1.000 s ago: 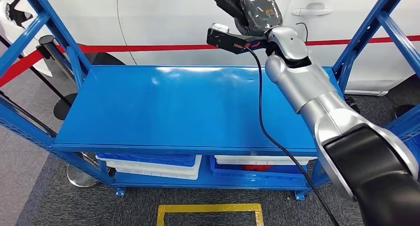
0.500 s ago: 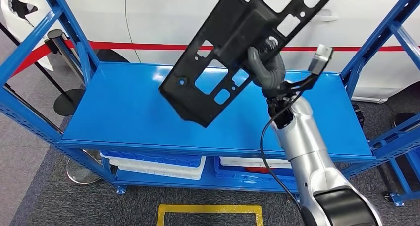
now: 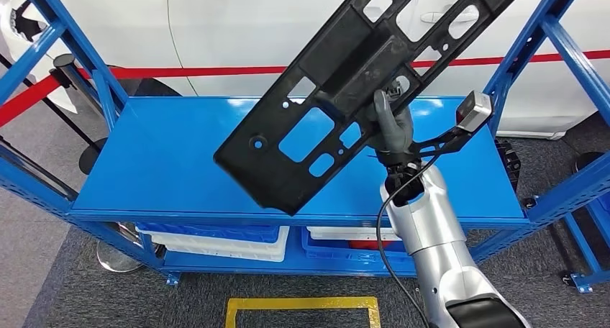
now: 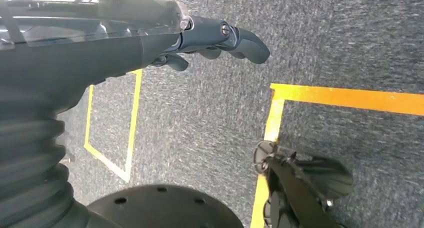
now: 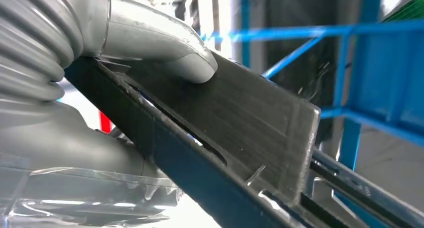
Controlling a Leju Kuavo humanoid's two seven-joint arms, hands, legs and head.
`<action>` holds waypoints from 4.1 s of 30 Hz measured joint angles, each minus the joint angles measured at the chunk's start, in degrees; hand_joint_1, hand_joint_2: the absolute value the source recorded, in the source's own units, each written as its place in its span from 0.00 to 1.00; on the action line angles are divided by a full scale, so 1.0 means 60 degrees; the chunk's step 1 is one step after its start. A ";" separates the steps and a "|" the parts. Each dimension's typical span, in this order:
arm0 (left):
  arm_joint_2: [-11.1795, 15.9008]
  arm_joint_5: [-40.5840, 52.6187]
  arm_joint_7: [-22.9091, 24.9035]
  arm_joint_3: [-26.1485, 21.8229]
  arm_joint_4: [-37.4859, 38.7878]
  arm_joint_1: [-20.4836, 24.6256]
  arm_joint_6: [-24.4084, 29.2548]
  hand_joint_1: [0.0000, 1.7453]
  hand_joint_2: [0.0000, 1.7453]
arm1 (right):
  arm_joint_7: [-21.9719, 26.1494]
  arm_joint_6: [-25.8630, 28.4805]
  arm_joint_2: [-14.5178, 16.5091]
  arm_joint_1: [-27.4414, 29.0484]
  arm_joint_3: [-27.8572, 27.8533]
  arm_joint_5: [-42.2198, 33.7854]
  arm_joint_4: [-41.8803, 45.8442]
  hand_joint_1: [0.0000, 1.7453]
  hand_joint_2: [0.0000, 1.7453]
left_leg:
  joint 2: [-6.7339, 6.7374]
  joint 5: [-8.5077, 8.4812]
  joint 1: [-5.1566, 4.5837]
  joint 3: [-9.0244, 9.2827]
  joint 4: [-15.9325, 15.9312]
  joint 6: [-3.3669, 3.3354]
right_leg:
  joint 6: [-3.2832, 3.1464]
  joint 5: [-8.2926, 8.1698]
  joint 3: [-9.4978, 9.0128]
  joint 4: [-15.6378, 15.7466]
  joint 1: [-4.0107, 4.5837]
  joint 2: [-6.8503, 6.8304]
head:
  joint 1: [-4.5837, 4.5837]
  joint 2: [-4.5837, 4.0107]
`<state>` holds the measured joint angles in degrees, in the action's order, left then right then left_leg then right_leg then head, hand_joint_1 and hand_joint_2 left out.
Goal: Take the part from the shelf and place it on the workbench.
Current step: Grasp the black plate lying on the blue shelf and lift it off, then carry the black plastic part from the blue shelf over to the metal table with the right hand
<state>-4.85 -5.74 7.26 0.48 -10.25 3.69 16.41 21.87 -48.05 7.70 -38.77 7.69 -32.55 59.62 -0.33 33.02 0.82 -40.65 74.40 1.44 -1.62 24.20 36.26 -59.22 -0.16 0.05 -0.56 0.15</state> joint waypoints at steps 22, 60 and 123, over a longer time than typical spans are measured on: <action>0.0011 0.0474 0.0610 0.0070 0.0000 0.0054 -0.0509 0.00 1.00 | 0.1527 -0.1965 0.0713 0.2955 0.1245 0.1251 0.2390 1.00 1.00 | 0.0043 -0.1954 -0.0073 0.0523 -0.2620 -0.0176 | 0.0416 0.0896 -0.1032 0.0003 -0.0109 0.0043 | 0.0017 0.0000; 0.0079 0.0642 0.0616 0.0179 0.0004 0.0151 -0.0658 0.00 1.00 | 0.2738 -0.2177 0.0731 0.3192 0.1067 0.1964 0.4478 1.00 1.00 | 0.0091 -0.0195 -0.0059 0.0165 -0.0776 0.0028 | 0.0026 0.0192 -0.0653 0.0413 -0.0074 -0.0140 | -0.0040 0.0000; 0.0098 0.0989 0.0659 0.0255 0.0007 0.0146 -0.0502 0.00 1.00 | 0.2622 -0.2110 0.0848 0.3873 0.0205 0.2225 0.5116 1.00 1.00 | 0.0116 0.0258 -0.0067 0.0482 -0.0164 0.0091 | -0.0051 0.0035 -0.0305 0.0197 -0.0058 -0.0131 | -0.0052 0.0000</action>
<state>-4.26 0.20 11.22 2.01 -10.21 4.56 13.40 37.60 -60.71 12.79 -15.53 8.92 -19.21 90.31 0.37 34.57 0.41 -37.76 73.42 1.98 -1.92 24.41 34.43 -58.04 -0.51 -0.73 -0.87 0.15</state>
